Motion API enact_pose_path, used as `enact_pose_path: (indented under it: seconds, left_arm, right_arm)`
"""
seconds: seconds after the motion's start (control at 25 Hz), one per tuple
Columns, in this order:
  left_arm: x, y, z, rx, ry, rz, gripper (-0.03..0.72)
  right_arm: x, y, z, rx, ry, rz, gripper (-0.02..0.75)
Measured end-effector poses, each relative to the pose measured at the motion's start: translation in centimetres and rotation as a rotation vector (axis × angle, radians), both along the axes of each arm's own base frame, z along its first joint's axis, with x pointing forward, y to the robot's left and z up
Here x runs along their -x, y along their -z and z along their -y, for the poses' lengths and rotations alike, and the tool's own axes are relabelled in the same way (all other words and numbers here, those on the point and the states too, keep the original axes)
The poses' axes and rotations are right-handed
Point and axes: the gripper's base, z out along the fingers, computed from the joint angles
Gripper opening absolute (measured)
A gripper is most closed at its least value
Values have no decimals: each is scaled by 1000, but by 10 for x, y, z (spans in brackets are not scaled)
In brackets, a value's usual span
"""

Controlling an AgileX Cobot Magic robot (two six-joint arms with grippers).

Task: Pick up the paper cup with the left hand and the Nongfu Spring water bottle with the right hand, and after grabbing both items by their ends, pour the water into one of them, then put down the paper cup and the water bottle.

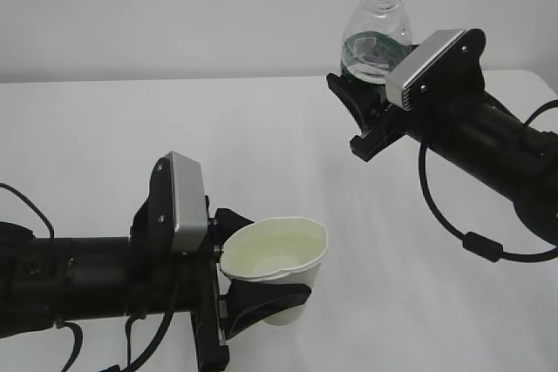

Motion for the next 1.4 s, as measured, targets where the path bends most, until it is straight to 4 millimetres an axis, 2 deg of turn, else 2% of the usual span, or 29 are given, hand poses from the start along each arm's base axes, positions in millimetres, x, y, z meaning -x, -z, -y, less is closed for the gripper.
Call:
enact_pose_path:
  seconds: [0.4, 0.64, 1.4]
  left_arm:
    - [0, 0, 0, 0, 0, 0, 410]
    - [0, 0, 0, 0, 0, 0, 410]
    - [0, 0, 0, 0, 0, 0, 410]
  right_arm:
    - [-5, -2, 9, -73, 114, -23, 459]
    - [-3, 5, 18, -108, 195, -64, 459]
    - [2, 16, 39, -117, 405, -106, 459]
